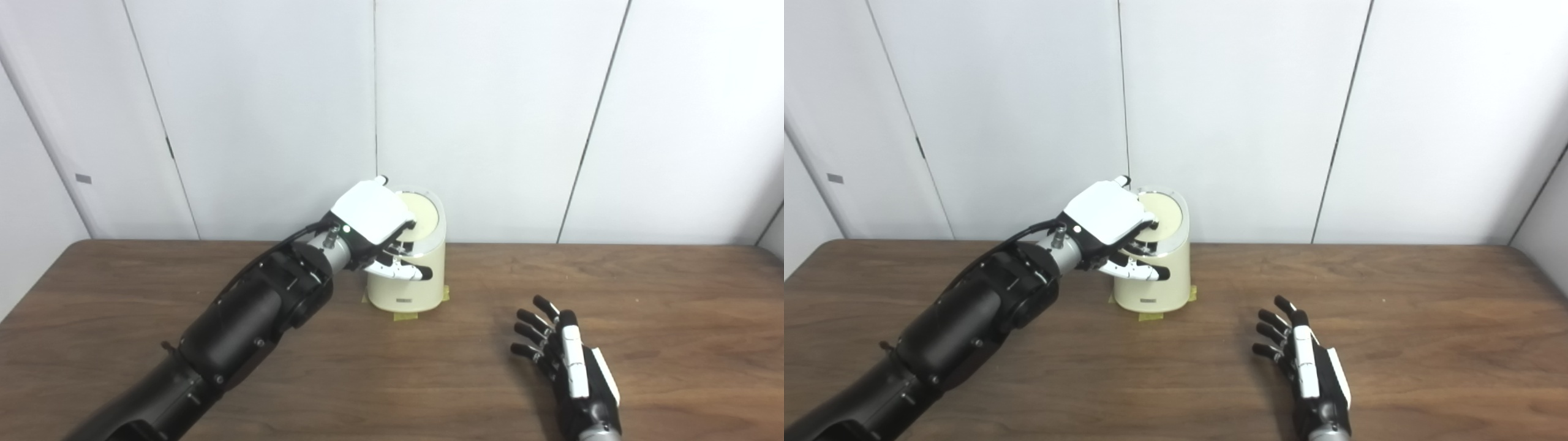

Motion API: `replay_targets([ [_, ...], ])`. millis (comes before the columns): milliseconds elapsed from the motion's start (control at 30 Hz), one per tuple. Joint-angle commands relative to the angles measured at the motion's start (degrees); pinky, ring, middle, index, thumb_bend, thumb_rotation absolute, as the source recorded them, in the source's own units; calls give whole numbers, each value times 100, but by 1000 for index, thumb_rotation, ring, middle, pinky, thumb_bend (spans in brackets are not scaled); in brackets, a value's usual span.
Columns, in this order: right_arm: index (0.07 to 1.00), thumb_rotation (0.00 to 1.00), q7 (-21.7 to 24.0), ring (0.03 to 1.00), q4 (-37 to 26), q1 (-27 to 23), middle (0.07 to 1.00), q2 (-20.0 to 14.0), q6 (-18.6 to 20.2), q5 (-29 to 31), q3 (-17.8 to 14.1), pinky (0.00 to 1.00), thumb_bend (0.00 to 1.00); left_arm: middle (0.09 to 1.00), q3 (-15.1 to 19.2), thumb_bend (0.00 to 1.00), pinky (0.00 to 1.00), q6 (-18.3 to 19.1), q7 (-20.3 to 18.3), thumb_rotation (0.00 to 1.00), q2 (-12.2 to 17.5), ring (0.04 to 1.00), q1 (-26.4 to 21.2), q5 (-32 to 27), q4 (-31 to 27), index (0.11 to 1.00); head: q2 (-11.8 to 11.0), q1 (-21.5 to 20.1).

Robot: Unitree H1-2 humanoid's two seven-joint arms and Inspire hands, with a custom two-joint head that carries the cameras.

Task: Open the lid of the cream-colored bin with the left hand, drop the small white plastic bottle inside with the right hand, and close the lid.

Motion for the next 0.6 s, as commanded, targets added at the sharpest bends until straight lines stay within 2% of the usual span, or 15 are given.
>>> replay_targets([
  [0, 900, 1000, 0, 809, -201, -174, 812, 24, -83, 64, -39, 696, 517, 815, -41, 611, 991, -88, -372, 1000, -31, 868, 85, -150, 57, 806, 9, -34],
  [100, 899, 1000, 19, 811, -175, -186, 811, -7, -124, 30, -22, 695, 510, 819, 143, 609, 953, 4, -482, 1000, -61, 861, 38, -325, -115, 808, 11, -23],
  [233, 902, 1000, 24, 816, -167, -192, 814, -17, -118, 23, -18, 703, 517, 821, 508, 604, 846, 167, -577, 1000, -85, 836, -16, -542, -435, 809, 3, -40],
  [333, 903, 1000, 35, 815, -153, -196, 815, -10, -155, 48, -23, 703, 522, 794, 922, 578, 773, 201, -299, 1000, -97, 798, 55, -808, -694, 780, -8, -56],
  [433, 898, 1000, 36, 811, -164, -199, 813, -7, -161, 67, -30, 699, 530, 775, 1463, 556, 673, 509, -58, 935, -247, 774, 289, -1069, -1089, 758, -3, -77],
  [567, 893, 1000, 43, 810, -171, -208, 811, -23, -164, 79, -42, 706, 522, 810, 2016, 506, 666, 808, 55, 959, -417, 796, 618, -1366, -1561, 793, -6, -80],
])
